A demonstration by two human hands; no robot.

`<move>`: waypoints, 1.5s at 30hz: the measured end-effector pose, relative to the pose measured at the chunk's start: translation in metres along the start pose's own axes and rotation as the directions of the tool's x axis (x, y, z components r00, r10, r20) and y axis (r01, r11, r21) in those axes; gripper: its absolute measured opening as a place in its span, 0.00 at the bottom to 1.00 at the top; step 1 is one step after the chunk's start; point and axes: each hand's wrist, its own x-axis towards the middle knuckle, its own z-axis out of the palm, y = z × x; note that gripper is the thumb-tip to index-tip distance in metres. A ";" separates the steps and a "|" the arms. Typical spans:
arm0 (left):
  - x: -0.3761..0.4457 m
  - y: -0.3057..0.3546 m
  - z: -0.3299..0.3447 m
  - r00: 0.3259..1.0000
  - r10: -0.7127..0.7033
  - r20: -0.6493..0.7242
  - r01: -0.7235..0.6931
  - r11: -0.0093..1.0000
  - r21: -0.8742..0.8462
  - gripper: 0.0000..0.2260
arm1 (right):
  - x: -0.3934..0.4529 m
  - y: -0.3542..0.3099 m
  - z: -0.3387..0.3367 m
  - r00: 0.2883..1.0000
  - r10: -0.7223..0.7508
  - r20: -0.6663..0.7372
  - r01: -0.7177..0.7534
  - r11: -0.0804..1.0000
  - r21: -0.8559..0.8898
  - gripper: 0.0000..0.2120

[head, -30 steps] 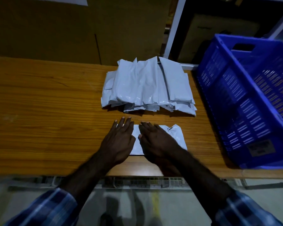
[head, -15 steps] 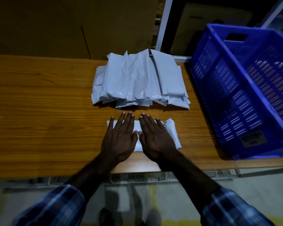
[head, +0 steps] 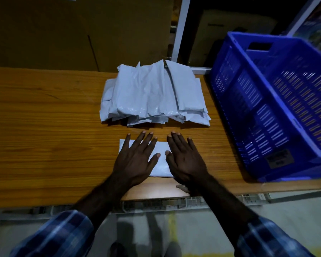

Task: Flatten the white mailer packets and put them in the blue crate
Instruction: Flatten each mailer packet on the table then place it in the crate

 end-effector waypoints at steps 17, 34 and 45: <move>-0.005 -0.005 -0.003 0.998 -0.021 -0.054 0.022 1.000 0.012 0.24 | 0.002 -0.027 0.001 0.997 -0.061 -0.036 0.059 0.997 -0.040 0.28; -0.011 -0.003 0.000 1.000 -0.020 -0.013 0.021 0.999 0.040 0.25 | 0.000 -0.043 0.012 0.996 -0.068 -0.055 0.065 0.997 -0.051 0.26; -0.021 -0.021 -0.020 0.985 -0.170 0.028 0.172 0.972 -0.162 0.29 | -0.020 0.011 -0.015 0.986 0.155 0.058 -0.153 0.988 -0.030 0.31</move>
